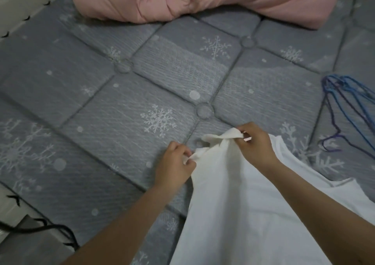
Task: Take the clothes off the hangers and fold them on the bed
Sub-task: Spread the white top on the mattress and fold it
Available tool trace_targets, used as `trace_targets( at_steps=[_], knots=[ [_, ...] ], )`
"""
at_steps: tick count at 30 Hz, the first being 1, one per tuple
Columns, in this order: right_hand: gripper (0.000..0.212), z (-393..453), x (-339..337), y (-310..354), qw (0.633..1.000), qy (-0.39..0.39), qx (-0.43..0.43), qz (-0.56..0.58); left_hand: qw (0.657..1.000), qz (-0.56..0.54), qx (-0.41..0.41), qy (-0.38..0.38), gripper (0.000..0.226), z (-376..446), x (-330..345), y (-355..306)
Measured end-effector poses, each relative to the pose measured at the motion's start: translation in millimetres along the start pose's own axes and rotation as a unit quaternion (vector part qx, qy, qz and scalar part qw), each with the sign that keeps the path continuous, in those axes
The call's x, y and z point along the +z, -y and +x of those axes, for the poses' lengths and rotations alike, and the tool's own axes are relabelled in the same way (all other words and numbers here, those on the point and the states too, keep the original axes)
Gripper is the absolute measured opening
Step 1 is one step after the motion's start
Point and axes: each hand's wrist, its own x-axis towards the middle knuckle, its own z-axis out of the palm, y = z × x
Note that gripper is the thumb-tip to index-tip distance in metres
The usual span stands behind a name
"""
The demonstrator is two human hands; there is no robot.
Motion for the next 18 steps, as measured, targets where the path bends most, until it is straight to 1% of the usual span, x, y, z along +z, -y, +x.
trace_targets(
  at_steps=[1, 2, 3, 4, 6, 7, 9, 10, 11, 12, 16, 18],
  knots=[
    [0.008, -1.7, -1.9, 4.6, 0.999, -0.022, -0.016, 0.032, 0.999, -0.011, 0.021, -0.022, 0.012, -3.1, -3.7, -1.2],
    [0.011, -3.8, -1.8, 6.6, 0.998, -0.026, -0.031, 0.038, 0.999, -0.013, 0.032, -0.032, 0.017, -7.2, -5.0, -1.0],
    [0.016, -5.3, -0.9, 4.7, 0.999, -0.012, -0.034, 0.017, 0.999, -0.011, 0.031, -0.036, 0.021, -10.7, -3.7, 0.9],
    [0.024, -6.8, 0.2, 1.8, 0.999, 0.023, -0.02, -0.027, 0.999, -0.015, 0.014, -0.036, 0.026, -13.3, -0.6, 3.2],
    [0.047, -11.2, 1.9, -6.2, 0.98, 0.129, 0.061, -0.136, 0.996, -0.049, -0.065, -0.036, 0.032, -14.4, 7.1, 8.4],
    [0.054, -13.3, 2.4, -8.9, 0.967, 0.162, 0.099, -0.167, 0.988, -0.081, -0.122, -0.04, 0.031, -12.9, 9.9, 9.3],
    [0.057, -17.1, 4.6, -11.2, 0.96, 0.173, 0.133, -0.175, 0.957, -0.156, -0.236, -0.062, 0.024, -8.5, 13.4, 10.2],
    [0.056, -17.9, 6.2, -11.5, 0.963, 0.164, 0.128, -0.171, 0.938, -0.189, -0.28, -0.075, 0.022, -5.7, 14.4, 10.8],
    [0.054, -19.3, 8.3, -11.6, 0.966, 0.156, 0.113, -0.173, 0.923, -0.21, -0.312, -0.078, 0.026, -4.2, 16.1, 12.7],
    [0.052, -19.8, 10.1, -10.6, 0.969, 0.148, 0.092, -0.176, 0.915, -0.217, -0.332, -0.072, 0.032, -3.3, 17.3, 14.1],
    [0.049, -12.4, 23.1, 1.0, 0.977, 0.126, -0.005, -0.174, 0.915, -0.207, -0.347, -0.021, 0.052, -0.1, 19.8, 24.2],
    [0.057, -4.6, 33.4, 11.0, 0.976, 0.136, -0.041, -0.168, 0.909, -0.216, -0.355, 0.006, 0.051, 4.2, 20.2, 31.6]
  ],
)
